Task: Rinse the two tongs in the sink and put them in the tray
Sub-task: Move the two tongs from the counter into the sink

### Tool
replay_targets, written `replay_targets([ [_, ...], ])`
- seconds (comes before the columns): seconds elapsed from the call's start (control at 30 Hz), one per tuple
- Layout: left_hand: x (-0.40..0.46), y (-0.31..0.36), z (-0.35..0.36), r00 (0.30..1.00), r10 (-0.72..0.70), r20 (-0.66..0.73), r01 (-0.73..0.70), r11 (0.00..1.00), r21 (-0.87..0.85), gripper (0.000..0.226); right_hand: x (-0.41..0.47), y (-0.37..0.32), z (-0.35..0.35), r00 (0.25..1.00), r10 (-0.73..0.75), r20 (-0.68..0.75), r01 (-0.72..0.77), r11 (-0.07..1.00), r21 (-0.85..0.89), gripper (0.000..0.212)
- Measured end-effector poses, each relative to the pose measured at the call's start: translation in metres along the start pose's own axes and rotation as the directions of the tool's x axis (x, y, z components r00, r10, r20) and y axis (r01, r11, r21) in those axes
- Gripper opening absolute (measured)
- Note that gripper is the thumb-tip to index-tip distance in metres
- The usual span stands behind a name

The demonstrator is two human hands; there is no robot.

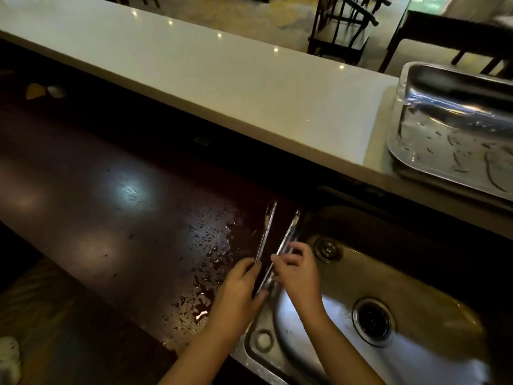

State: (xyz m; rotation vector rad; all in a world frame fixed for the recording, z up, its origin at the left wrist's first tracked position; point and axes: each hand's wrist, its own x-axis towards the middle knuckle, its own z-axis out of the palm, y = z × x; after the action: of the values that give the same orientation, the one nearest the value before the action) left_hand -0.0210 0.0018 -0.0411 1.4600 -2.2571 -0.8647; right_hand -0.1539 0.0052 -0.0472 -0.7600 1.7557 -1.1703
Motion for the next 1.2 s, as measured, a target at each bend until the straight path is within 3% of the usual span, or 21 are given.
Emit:
replay_targets([
  [0.03, 0.000, 0.009, 0.004, 0.999, 0.047, -0.004, -0.047, 0.999, -0.013, 0.054, -0.002, 0.001, -0.007, 0.997, 0.075, -0.004, -0.075, 0.996, 0.055, 0.026],
  [0.17, -0.001, 0.042, 0.029, 0.992, 0.111, 0.064, -0.105, 0.990, -0.090, 0.055, -0.012, 0.010, -0.052, 0.990, 0.124, -0.067, -0.121, 0.991, 0.057, 0.012],
  [0.23, 0.002, 0.055, 0.048, 0.993, 0.048, 0.105, -0.022, 0.971, -0.239, 0.052, -0.013, 0.021, -0.077, 0.983, 0.161, -0.087, -0.154, 0.984, 0.088, 0.015],
  [0.33, 0.016, 0.067, 0.086, 0.961, -0.154, 0.228, 0.234, 0.893, -0.385, 0.030, -0.010, 0.051, -0.110, 0.970, 0.203, -0.133, -0.200, 0.979, 0.039, 0.014],
  [0.4, 0.027, 0.068, 0.114, 0.936, -0.178, 0.304, 0.284, 0.892, -0.352, 0.017, -0.007, 0.074, -0.125, 0.962, 0.212, -0.173, -0.224, 0.973, -0.050, 0.010],
  [0.5, 0.038, 0.066, 0.150, 0.872, -0.219, 0.437, 0.367, 0.884, -0.290, 0.017, 0.001, 0.107, -0.139, 0.951, 0.253, -0.177, -0.273, 0.957, -0.098, 0.007],
  [0.6, 0.044, 0.060, 0.180, 0.837, -0.232, 0.496, 0.358, 0.917, -0.174, 0.015, 0.010, 0.133, -0.147, 0.937, 0.307, -0.165, -0.329, 0.936, -0.124, 0.009],
  [0.73, 0.047, 0.051, 0.212, 0.817, -0.303, 0.491, 0.399, 0.912, -0.100, 0.020, 0.018, 0.153, -0.153, 0.903, 0.415, -0.114, -0.423, 0.904, -0.062, 0.016],
  [0.83, 0.051, 0.048, 0.229, 0.796, -0.374, 0.476, 0.485, 0.864, -0.134, 0.017, 0.024, 0.166, -0.156, 0.879, 0.452, -0.151, -0.459, 0.888, -0.013, 0.023],
  [0.97, 0.053, 0.046, 0.245, 0.790, -0.399, 0.466, 0.517, 0.841, -0.156, 0.022, 0.031, 0.187, -0.157, 0.887, 0.412, -0.210, -0.442, 0.889, -0.122, 0.018],
  [1.1, 0.051, 0.042, 0.252, 0.813, -0.396, 0.426, 0.483, 0.868, -0.115, 0.026, 0.035, 0.197, -0.154, 0.891, 0.378, -0.252, -0.428, 0.884, -0.186, 0.037],
  [1.2, 0.050, 0.039, 0.256, 0.833, -0.389, 0.394, 0.453, 0.888, -0.081, 0.025, 0.037, 0.201, -0.151, 0.892, 0.346, -0.289, -0.410, 0.890, -0.200, 0.037],
])
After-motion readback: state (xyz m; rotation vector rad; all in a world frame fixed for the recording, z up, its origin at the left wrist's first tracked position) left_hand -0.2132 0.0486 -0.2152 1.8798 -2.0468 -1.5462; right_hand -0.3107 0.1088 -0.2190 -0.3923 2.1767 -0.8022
